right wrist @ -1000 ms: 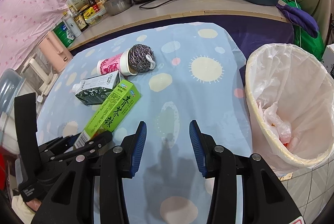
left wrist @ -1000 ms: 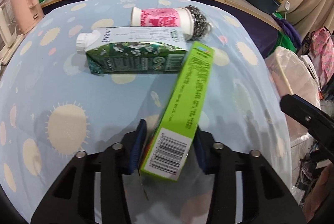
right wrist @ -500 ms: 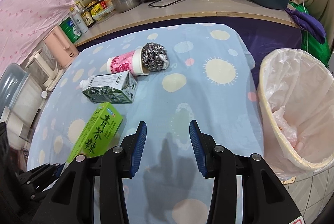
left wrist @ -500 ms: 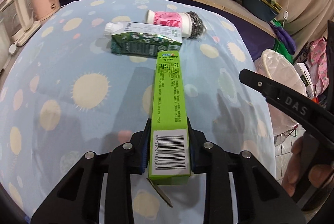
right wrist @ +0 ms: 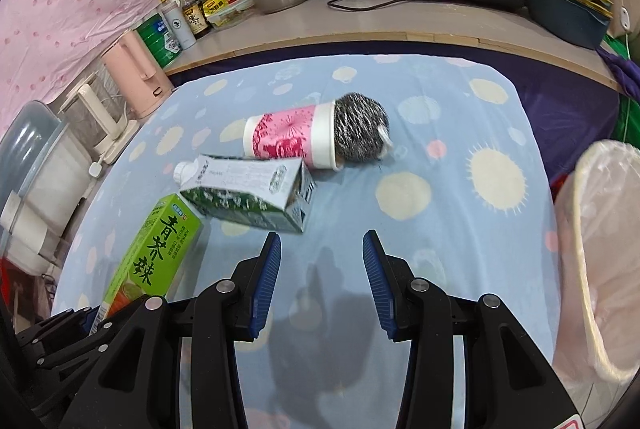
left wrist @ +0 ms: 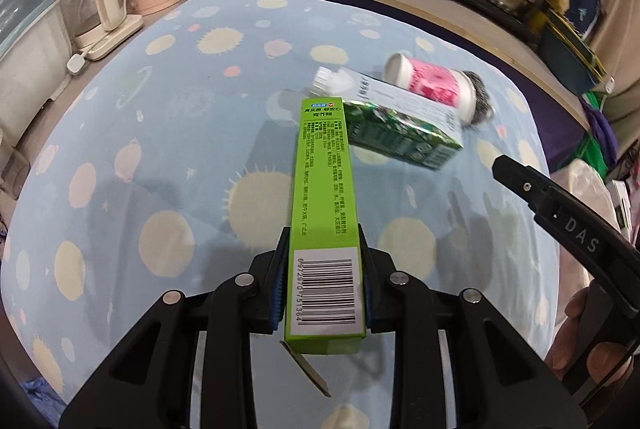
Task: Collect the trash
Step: 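Grasp the white-green milk carton with the right tool while the left tool holds the green box, then carry the green box and milk carton over the bin with both tools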
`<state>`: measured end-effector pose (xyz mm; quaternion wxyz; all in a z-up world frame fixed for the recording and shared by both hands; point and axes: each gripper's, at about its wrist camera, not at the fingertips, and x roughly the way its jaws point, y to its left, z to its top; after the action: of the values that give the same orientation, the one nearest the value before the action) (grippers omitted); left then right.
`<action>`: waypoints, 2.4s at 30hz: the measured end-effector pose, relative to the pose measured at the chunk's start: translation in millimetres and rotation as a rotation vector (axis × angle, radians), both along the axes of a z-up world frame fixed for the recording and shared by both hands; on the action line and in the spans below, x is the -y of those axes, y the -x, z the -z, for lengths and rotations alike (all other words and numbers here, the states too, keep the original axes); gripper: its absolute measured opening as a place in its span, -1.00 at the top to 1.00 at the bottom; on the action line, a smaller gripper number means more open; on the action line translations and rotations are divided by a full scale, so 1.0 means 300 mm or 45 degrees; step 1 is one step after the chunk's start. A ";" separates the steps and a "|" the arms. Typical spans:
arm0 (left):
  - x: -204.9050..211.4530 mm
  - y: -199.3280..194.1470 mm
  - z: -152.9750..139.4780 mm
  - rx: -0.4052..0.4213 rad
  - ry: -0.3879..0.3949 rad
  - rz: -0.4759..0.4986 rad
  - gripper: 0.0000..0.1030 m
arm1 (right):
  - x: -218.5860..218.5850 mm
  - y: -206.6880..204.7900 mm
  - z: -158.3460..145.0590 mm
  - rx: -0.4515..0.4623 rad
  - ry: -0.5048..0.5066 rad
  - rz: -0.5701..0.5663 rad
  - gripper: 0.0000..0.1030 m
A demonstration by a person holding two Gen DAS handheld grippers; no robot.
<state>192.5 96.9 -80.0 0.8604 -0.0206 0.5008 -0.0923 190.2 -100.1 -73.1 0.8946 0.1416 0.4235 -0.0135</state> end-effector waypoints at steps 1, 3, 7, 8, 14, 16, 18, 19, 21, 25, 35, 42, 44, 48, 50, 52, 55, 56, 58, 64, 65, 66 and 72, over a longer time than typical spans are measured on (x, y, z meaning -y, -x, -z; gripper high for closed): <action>-0.005 -0.015 0.000 -0.002 0.003 -0.015 0.47 | 0.003 -0.020 -0.002 0.000 -0.008 -0.002 0.19; -0.015 -0.038 -0.002 0.000 0.005 -0.039 0.47 | 0.007 -0.055 -0.005 0.001 -0.032 -0.009 0.19; -0.025 -0.082 -0.003 0.000 0.009 -0.063 0.47 | -0.012 -0.127 -0.007 0.002 -0.060 -0.052 0.19; -0.025 -0.092 -0.004 0.000 0.010 -0.069 0.47 | -0.024 -0.146 -0.005 0.003 -0.061 -0.073 0.19; -0.008 -0.131 -0.004 0.010 0.003 -0.069 0.47 | -0.073 -0.214 0.030 -0.017 -0.043 -0.165 0.14; -0.007 -0.145 -0.001 0.010 0.002 -0.074 0.47 | -0.079 -0.216 0.031 -0.019 -0.045 -0.188 0.13; -0.008 -0.156 0.004 0.003 0.006 -0.078 0.47 | -0.086 -0.210 0.029 -0.023 -0.049 -0.211 0.12; -0.009 -0.160 0.006 0.002 0.005 -0.079 0.47 | -0.095 -0.203 0.027 -0.025 -0.042 -0.232 0.12; -0.009 -0.164 0.009 0.000 0.005 -0.080 0.47 | -0.118 -0.188 0.026 -0.035 -0.025 -0.278 0.12; -0.005 -0.164 0.016 -0.014 0.015 -0.067 0.48 | -0.167 -0.150 0.028 -0.050 -0.039 -0.362 0.12; -0.035 -0.168 0.031 -0.030 0.015 -0.101 0.47 | -0.189 -0.189 0.060 -0.066 -0.009 -0.334 -0.03; -0.089 -0.150 0.034 -0.033 0.029 -0.138 0.47 | -0.255 -0.203 0.092 -0.084 0.046 -0.380 -0.05; -0.090 -0.146 0.035 -0.034 0.025 -0.139 0.47 | -0.260 -0.208 0.108 -0.094 0.046 -0.372 -0.05; -0.089 -0.138 0.027 -0.032 0.029 -0.133 0.47 | -0.256 -0.195 0.095 -0.077 0.038 -0.360 -0.01; -0.090 -0.131 0.018 -0.025 0.031 -0.136 0.47 | -0.255 -0.177 0.072 -0.049 0.053 -0.360 0.00; -0.091 -0.123 0.007 -0.019 0.035 -0.138 0.47 | -0.247 -0.159 0.049 -0.030 0.039 -0.360 0.01; -0.087 -0.101 -0.016 -0.004 0.047 -0.128 0.47 | -0.235 -0.129 0.012 0.006 0.022 -0.353 0.02; -0.087 -0.094 -0.025 0.003 0.048 -0.125 0.47 | -0.231 -0.122 0.001 0.016 0.018 -0.353 0.02; -0.084 -0.076 -0.049 0.020 0.053 -0.117 0.47 | -0.223 -0.099 -0.027 0.044 0.008 -0.348 0.03; -0.056 -0.013 -0.126 0.073 0.069 -0.086 0.47 | -0.190 -0.024 -0.105 0.113 -0.015 -0.322 0.05; -0.047 0.000 -0.140 0.083 0.071 -0.076 0.47 | -0.184 -0.012 -0.116 0.123 -0.017 -0.315 0.06; -0.040 0.010 -0.152 0.092 0.073 -0.068 0.47 | -0.177 0.001 -0.127 0.132 -0.019 -0.308 0.06; 0.039 0.079 -0.221 0.143 0.074 0.012 0.47 | -0.090 0.103 -0.197 0.202 -0.032 -0.234 0.06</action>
<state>168.9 85.1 -13.7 0.8857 -0.0381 0.4489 -0.1120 159.2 -73.1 -14.0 0.9209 0.1143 0.3627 0.0851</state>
